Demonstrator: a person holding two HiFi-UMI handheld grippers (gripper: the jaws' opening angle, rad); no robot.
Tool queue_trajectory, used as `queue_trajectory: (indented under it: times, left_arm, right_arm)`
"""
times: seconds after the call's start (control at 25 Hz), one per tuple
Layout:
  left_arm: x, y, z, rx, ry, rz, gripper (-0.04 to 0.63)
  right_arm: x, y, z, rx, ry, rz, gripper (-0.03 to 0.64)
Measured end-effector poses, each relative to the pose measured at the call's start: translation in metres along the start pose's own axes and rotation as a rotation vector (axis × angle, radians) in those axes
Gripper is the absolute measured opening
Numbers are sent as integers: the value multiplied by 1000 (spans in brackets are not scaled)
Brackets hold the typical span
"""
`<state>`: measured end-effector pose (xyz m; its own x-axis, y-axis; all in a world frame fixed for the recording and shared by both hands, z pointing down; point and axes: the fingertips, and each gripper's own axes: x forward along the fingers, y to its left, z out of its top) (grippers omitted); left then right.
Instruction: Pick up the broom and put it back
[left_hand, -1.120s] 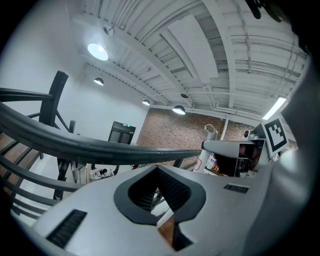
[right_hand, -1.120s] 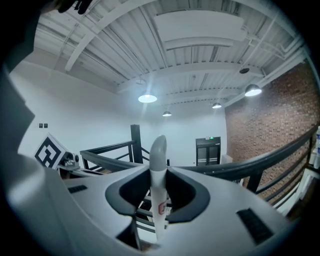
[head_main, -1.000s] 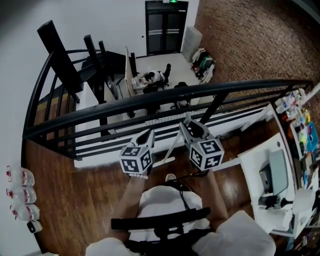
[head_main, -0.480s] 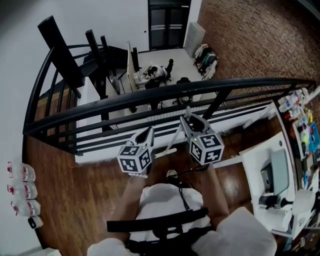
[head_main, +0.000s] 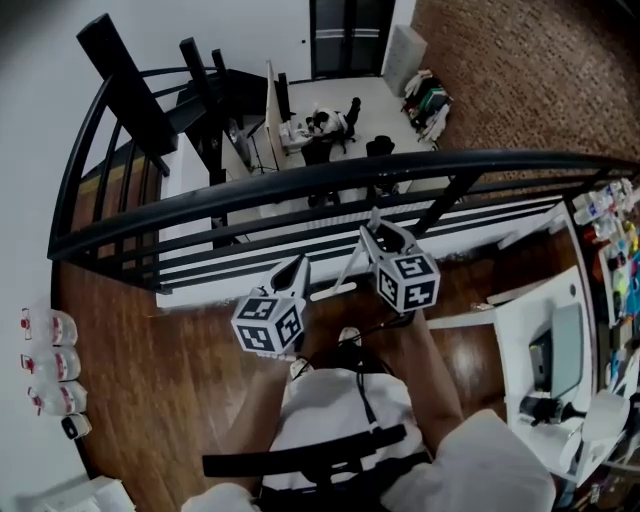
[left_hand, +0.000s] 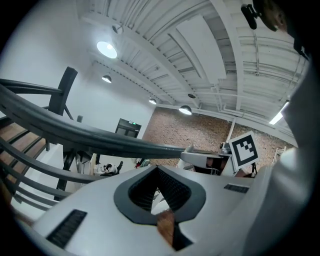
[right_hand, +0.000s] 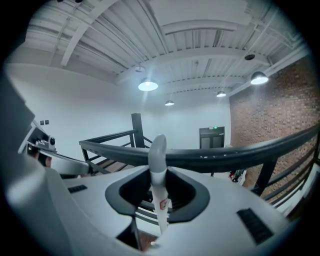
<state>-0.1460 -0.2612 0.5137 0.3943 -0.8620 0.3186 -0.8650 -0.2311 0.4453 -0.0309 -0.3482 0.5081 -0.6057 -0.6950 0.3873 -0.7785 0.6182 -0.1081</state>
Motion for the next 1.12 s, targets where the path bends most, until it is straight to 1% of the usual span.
queue_trajectory:
  times: [0.16, 0.4, 0.56, 0.64, 0.84, 1.12]
  left_arm:
    - [3, 17, -9, -25, 20, 35, -12]
    - [5, 36, -25, -59, 59, 82, -12]
    - [12, 36, -34, -70, 87, 91, -12]
    - [15, 36, -38, -73, 97, 98, -12]
    - [18, 44, -35, -79, 90, 117, -12]
    - [19, 63, -24, -92, 77, 142, -12]
  right_arm:
    - [32, -7, -25, -2, 60, 12, 126]
    - [74, -11, -73, -1, 182, 26, 127]
    - [98, -14, -110, -16, 285, 41, 127]
    - [108, -15, -121, -15, 300, 50, 129]
    - [138, -15, -117, -3, 302, 76, 129]
    - [181, -17, -108, 2, 298, 82, 130]
